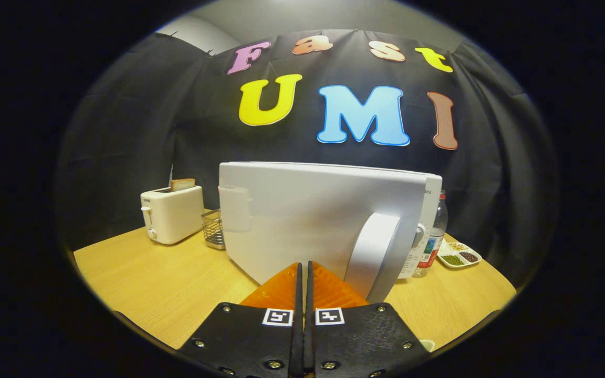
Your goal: Open the microwave, put the food inside, and close the microwave door.
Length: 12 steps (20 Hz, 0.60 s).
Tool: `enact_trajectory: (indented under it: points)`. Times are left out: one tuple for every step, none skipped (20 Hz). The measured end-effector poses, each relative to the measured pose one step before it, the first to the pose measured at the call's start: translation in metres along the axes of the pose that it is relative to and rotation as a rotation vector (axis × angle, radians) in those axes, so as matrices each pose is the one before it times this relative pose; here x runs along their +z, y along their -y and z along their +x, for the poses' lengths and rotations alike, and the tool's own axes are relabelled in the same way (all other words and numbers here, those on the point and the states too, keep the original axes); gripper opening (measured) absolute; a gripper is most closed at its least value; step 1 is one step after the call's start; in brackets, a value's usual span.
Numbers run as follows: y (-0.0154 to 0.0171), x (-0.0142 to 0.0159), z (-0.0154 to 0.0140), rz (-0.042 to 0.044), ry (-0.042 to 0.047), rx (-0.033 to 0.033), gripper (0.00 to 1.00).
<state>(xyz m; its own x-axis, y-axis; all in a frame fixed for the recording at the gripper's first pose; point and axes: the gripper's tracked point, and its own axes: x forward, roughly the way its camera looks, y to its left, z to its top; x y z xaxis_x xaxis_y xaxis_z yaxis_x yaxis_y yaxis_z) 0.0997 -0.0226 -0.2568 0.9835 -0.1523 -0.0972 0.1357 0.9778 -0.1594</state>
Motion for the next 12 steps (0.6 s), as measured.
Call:
enact_trajectory:
  points:
    - [0.00679,0.00174,0.00569,0.00050,-0.00165,-0.01695,0.01]
    - [0.00515,-0.00004,0.00574,0.00359,-0.00299,-0.01322,0.01]
    - [0.00644,0.00147,0.00472,0.00345,-0.00186,-0.01084,0.01]
    - [0.00440,0.00030,0.00620,0.00070,-0.00540,-0.01015,0.01]
    - [0.00441,0.00123,0.00634,0.00355,-0.00350,-0.01010,0.01]
    - [0.00376,0.00138,0.00674,0.00568,-0.00405,-0.00992,0.01]
    - [0.00121,0.00217,0.00592,0.00706,-0.00161,-0.00462,0.01]
    - [0.00250,0.00166,0.00700,-0.00013,-0.00038,-0.01065,0.01]
    - [0.00166,0.00225,0.00591,0.00055,0.00099,-0.00724,0.01]
    - [0.00174,0.00093,0.00665,-0.00191,-0.00186,-0.00882,0.01]
    - [0.00198,0.00174,0.00710,-0.00174,0.00227,-0.01334,0.01]
    - [0.00131,0.00060,0.00660,-0.00413,-0.00373,-0.00611,0.01]
